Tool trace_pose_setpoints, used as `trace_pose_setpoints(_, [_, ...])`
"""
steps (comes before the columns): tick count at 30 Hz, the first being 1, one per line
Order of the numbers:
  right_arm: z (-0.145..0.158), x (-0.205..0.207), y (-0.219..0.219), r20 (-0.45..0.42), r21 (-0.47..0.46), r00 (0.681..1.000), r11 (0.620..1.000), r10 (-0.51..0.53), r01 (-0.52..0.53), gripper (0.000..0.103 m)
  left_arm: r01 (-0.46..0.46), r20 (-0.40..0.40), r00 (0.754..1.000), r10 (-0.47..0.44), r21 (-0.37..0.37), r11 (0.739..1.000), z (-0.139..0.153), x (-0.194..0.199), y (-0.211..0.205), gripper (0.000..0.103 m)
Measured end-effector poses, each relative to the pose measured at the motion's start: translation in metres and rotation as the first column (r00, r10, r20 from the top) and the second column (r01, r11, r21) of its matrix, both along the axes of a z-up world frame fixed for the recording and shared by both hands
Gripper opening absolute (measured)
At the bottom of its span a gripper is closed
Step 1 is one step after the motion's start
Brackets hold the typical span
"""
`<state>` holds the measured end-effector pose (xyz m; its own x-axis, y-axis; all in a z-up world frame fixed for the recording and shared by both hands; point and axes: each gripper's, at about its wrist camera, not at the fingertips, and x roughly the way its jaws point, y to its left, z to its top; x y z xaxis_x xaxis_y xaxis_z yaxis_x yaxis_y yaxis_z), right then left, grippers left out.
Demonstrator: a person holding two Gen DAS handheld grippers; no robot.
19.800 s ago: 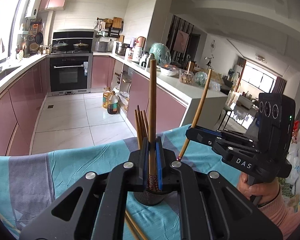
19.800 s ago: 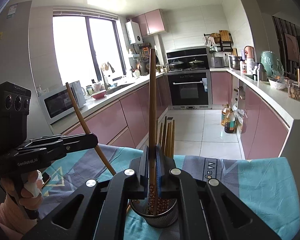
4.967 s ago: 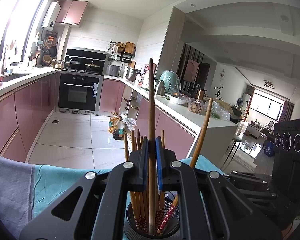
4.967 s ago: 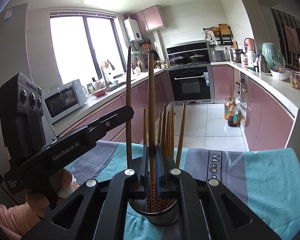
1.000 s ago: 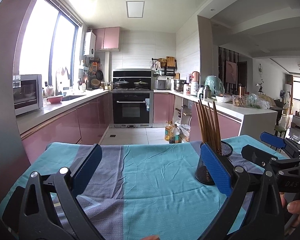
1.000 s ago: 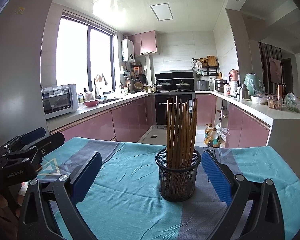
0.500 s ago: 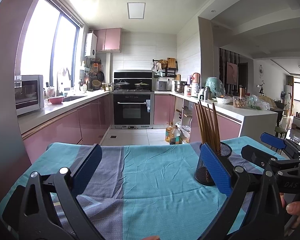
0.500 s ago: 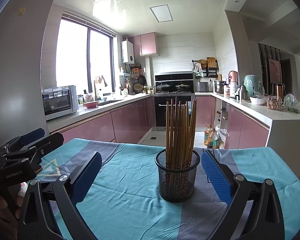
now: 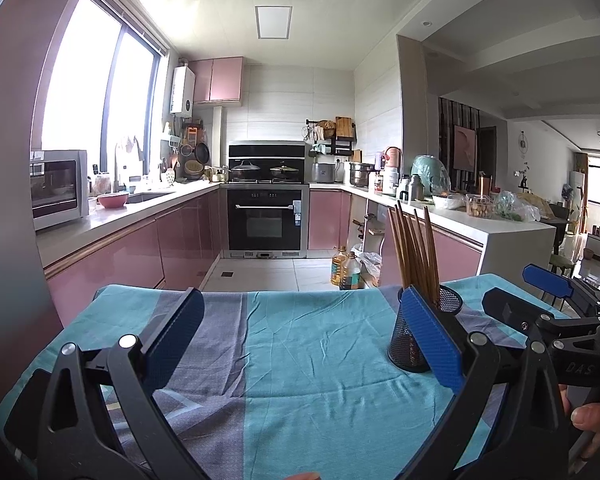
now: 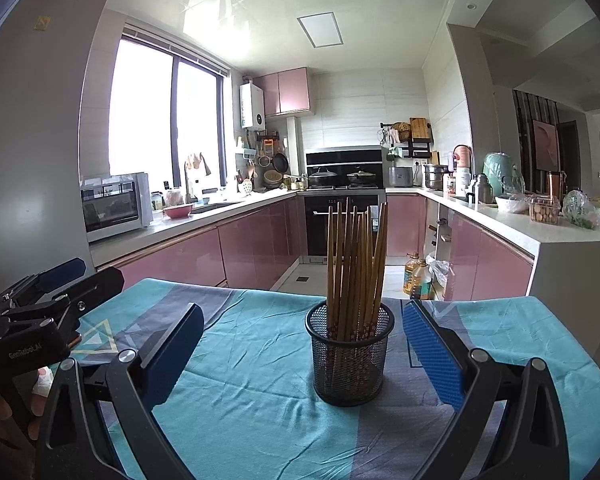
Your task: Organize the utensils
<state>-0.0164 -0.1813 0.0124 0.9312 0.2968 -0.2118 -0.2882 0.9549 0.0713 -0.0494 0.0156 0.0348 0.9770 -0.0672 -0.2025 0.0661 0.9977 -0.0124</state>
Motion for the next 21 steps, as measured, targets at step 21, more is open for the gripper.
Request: trace_pose_setpoints(21, [-0.0010, 0.0021, -0.0008, -0.004, -0.023, 0.998, 0.997, -0.069, 0.069, 0.097, -0.010, -0.027, 1.000, 0.009, -0.017, 1.000, -0.0041, 0.0031, -0.0013, 0.097])
